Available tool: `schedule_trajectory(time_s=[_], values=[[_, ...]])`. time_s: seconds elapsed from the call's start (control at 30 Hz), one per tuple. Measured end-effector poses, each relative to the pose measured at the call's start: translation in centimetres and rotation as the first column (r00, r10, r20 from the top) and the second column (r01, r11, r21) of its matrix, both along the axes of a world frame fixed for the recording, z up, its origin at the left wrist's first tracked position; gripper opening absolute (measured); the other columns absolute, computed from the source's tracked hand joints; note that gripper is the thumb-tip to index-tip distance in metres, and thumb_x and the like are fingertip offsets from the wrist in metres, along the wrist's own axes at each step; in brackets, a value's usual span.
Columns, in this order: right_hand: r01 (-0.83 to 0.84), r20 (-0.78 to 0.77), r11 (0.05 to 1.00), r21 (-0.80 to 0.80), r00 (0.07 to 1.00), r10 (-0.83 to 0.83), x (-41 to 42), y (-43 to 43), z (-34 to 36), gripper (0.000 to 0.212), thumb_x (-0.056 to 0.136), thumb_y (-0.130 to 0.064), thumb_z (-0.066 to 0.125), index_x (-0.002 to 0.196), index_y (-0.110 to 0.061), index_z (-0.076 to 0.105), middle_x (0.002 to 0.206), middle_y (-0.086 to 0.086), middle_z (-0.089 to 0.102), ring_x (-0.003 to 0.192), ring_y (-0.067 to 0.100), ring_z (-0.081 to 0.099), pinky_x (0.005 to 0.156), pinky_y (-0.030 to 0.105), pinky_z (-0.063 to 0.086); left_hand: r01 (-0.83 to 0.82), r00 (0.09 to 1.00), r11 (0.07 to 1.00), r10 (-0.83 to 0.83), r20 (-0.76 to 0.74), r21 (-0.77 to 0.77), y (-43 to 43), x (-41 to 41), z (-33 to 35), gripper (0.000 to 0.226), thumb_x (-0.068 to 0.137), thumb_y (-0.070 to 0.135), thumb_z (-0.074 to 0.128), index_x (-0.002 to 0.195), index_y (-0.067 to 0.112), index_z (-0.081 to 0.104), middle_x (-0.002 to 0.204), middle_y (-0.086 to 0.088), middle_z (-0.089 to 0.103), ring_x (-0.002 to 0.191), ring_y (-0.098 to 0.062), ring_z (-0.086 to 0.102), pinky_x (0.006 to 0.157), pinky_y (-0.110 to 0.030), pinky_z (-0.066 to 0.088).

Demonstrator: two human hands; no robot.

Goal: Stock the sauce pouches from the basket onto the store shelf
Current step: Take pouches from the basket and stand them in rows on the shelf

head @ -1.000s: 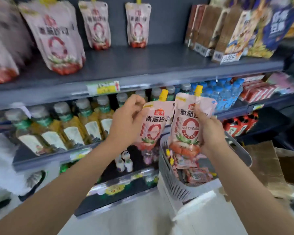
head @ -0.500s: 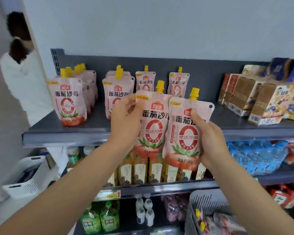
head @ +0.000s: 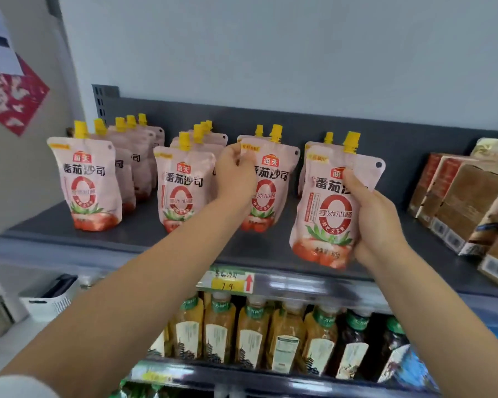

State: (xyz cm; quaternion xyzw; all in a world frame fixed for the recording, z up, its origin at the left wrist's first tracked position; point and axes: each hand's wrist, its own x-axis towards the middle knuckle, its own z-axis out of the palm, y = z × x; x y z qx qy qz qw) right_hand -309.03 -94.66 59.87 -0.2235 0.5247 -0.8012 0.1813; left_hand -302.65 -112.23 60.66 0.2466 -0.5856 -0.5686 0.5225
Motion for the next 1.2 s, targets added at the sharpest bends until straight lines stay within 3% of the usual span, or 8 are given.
schedule_trajectory(time_s=[0.2, 0.53, 0.67, 0.87, 1.0, 1.2], values=[[-0.04, -0.022, 0.996, 0.082, 0.999, 0.042, -3.1, -2.1, -0.9, 0.03, 0.082, -0.04, 0.07, 0.1, -0.017, 0.07, 0.091, 0.003, 0.077, 0.08, 0.025, 0.074, 0.07, 0.042, 0.059, -0.017, 0.999, 0.988, 0.023, -0.036, 0.154, -2.6, -4.6, -0.7, 0.017, 0.094, 0.016, 0.049, 0.104, 0.016, 0.062, 0.101, -0.006, 0.068, 0.095, -0.023, 0.065, 0.086, -0.047, 0.054], [-0.035, 0.002, 0.996, 0.085, 0.999, 0.035, -4.4, -4.0, -2.5, 0.03, 0.081, -0.039, 0.069, 0.102, -0.017, 0.07, 0.094, 0.004, 0.076, 0.082, 0.026, 0.074, 0.077, 0.047, 0.058, -0.09, 0.996, 0.989, 0.091, -0.002, 0.115, -7.6, -9.2, -0.7, 0.014, 0.096, 0.022, 0.046, 0.095, 0.022, 0.06, 0.093, 0.002, 0.065, 0.083, -0.012, 0.063, 0.069, -0.028, 0.054], [-0.022, 0.001, 0.995, 0.097, 1.0, 0.022, -4.6, -4.8, -2.6, 0.029, 0.08, -0.04, 0.068, 0.1, -0.019, 0.071, 0.093, 0.002, 0.076, 0.081, 0.025, 0.074, 0.075, 0.045, 0.058, -0.103, 0.994, 0.985, 0.106, -0.015, 0.141, -9.2, -9.9, -0.9, 0.016, 0.097, 0.024, 0.046, 0.105, 0.022, 0.059, 0.097, 0.004, 0.064, 0.082, -0.006, 0.06, 0.059, -0.017, 0.045], [-0.05, -0.002, 0.996, 0.067, 0.999, 0.05, -5.0, -6.3, -3.0, 0.028, 0.081, -0.035, 0.068, 0.101, -0.017, 0.072, 0.093, 0.004, 0.076, 0.081, 0.025, 0.074, 0.062, 0.037, 0.06, -0.119, 0.991, 0.986, 0.125, -0.049, 0.12, -9.6, -10.6, -1.5, 0.017, 0.098, 0.02, 0.046, 0.108, 0.015, 0.058, 0.102, 0.001, 0.063, 0.082, -0.003, 0.057, 0.062, -0.013, 0.043], [-0.065, -0.008, 0.996, 0.065, 0.998, 0.065, -5.6, -7.2, -3.0, 0.03, 0.081, -0.035, 0.068, 0.105, -0.017, 0.071, 0.095, 0.004, 0.076, 0.084, 0.025, 0.074, 0.066, 0.04, 0.061, -0.124, 0.991, 0.989, 0.128, -0.036, 0.08, -9.3, -10.7, -1.8, 0.019, 0.099, 0.023, 0.044, 0.11, 0.015, 0.056, 0.099, 0.004, 0.061, 0.077, 0.001, 0.054, 0.061, -0.012, 0.04], [-0.073, -0.056, 0.994, 0.08, 0.995, 0.078, -6.4, -8.6, -2.8, 0.027, 0.083, -0.037, 0.066, 0.104, -0.02, 0.07, 0.094, -0.001, 0.076, 0.082, 0.02, 0.074, 0.061, 0.033, 0.061, -0.167, 0.983, 0.985, 0.162, 0.089, 0.046, -8.5, -10.1, -1.8, 0.025, 0.101, 0.029, 0.038, 0.121, 0.018, 0.049, 0.112, 0.003, 0.056, 0.081, -0.001, 0.048, 0.059, -0.009, 0.032]])
